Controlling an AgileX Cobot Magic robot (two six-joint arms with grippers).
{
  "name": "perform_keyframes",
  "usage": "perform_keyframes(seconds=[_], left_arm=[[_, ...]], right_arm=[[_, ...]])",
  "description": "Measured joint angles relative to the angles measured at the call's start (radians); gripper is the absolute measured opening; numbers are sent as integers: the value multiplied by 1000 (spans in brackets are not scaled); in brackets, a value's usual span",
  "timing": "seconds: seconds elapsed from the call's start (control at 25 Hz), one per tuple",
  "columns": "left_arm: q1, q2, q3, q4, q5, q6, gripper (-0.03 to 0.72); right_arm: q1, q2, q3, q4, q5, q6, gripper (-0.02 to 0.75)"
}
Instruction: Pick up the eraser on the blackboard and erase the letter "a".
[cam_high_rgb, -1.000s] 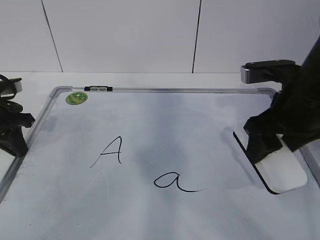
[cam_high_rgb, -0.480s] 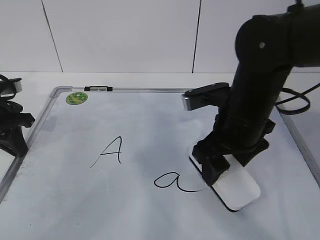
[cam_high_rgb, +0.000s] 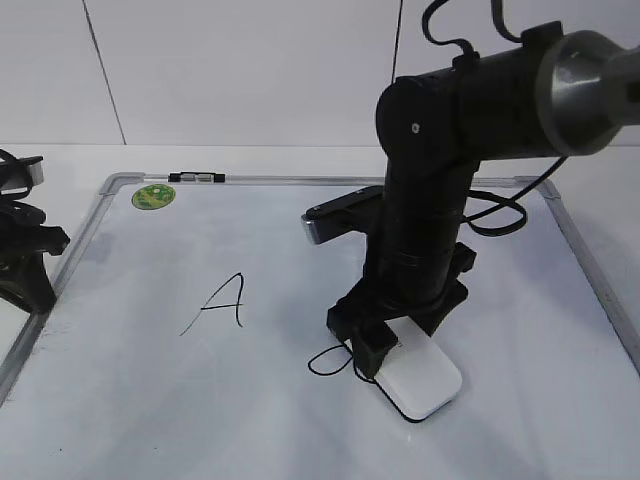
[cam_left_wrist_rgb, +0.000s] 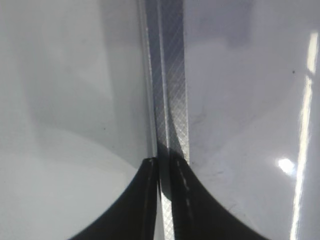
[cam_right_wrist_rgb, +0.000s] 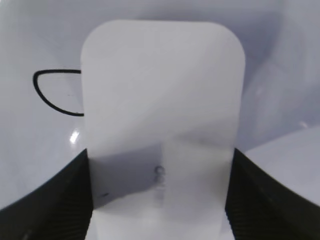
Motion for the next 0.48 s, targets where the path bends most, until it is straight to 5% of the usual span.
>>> perform_keyframes(seconds=[0.48], left_arm=[[0, -2, 0, 2, -2, 0, 49]], right_arm=[[122, 32, -36, -5, 14, -55, 569]])
